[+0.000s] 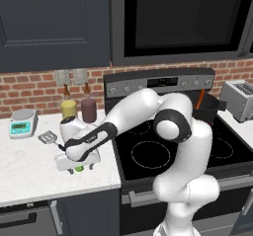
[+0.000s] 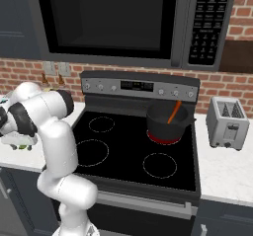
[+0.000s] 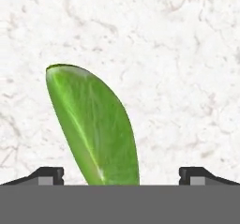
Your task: Put the carrot and lemon wedge in the pot. Retrieve the spatula and lightly stir the vegetables in the pot.
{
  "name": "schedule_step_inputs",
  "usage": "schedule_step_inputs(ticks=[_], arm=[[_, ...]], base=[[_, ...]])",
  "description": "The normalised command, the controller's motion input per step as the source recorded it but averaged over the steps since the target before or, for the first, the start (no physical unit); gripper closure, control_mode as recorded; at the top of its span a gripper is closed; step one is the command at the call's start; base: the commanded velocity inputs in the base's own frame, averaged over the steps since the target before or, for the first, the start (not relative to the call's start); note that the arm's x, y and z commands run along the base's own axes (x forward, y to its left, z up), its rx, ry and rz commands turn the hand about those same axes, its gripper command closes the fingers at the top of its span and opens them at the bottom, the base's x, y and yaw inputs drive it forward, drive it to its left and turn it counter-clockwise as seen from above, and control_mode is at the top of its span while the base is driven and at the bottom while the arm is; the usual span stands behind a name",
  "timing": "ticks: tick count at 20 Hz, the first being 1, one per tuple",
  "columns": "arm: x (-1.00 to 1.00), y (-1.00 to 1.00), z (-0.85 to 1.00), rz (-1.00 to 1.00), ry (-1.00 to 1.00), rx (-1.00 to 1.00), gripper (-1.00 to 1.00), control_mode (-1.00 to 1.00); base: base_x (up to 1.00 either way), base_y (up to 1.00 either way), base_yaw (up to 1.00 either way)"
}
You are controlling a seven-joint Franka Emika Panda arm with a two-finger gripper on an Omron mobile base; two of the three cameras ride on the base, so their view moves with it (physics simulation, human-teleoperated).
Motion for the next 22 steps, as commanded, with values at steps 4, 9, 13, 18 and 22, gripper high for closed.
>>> schedule_step_inputs(ticks=[4,9,13,18,22], arm=[[0.31,0.0,-0.15,0.0,0.0,0.0,-1.0,-1.0],[0.25,0.0,-0.15,0.0,-0.01,0.0,-1.0,-1.0],[0.06,0.0,-0.15,0.0,-0.02,0.0,1.0,-1.0],[0.0,0.0,-0.05,-0.01,-0.07,0.0,1.0,-1.0],[-0.12,-0.11,0.03,-0.01,-0.21,0.0,1.0,-1.0]], base=[[0.0,0.0,0.0],[0.0,0.0,0.0],[0.0,0.0,0.0],[0.0,0.0,0.0],[0.0,0.0,0.0]])
